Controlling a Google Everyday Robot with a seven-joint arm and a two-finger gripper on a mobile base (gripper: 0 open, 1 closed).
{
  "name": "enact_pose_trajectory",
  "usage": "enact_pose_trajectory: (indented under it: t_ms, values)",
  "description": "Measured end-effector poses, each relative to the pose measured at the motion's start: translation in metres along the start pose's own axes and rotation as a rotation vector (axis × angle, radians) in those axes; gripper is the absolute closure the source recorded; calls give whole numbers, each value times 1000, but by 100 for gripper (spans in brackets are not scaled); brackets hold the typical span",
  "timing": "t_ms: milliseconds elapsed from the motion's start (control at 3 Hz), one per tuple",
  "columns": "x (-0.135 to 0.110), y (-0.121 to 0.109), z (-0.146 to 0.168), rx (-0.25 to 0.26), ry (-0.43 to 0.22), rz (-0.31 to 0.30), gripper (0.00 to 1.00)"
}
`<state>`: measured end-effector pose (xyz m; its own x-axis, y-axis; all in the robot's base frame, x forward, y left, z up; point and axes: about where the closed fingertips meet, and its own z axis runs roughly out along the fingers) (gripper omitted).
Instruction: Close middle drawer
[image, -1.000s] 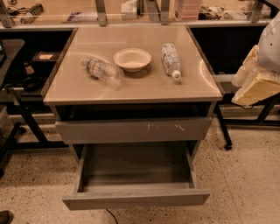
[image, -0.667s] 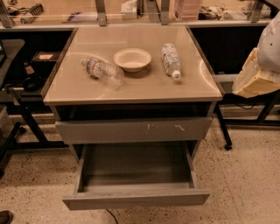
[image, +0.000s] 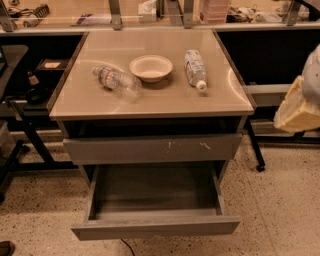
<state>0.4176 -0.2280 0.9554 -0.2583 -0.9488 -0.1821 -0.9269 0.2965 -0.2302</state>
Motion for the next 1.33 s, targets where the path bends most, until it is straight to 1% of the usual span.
enact_pose_trajectory:
  t_ms: [333,667,1000,1333]
  values:
    - [32,46,36,-61,39,61,100]
    - [61,89,82,-152,66,129,100]
    - [78,131,131,-256,84,163,100]
    - [78,131,131,-256,84,163,100]
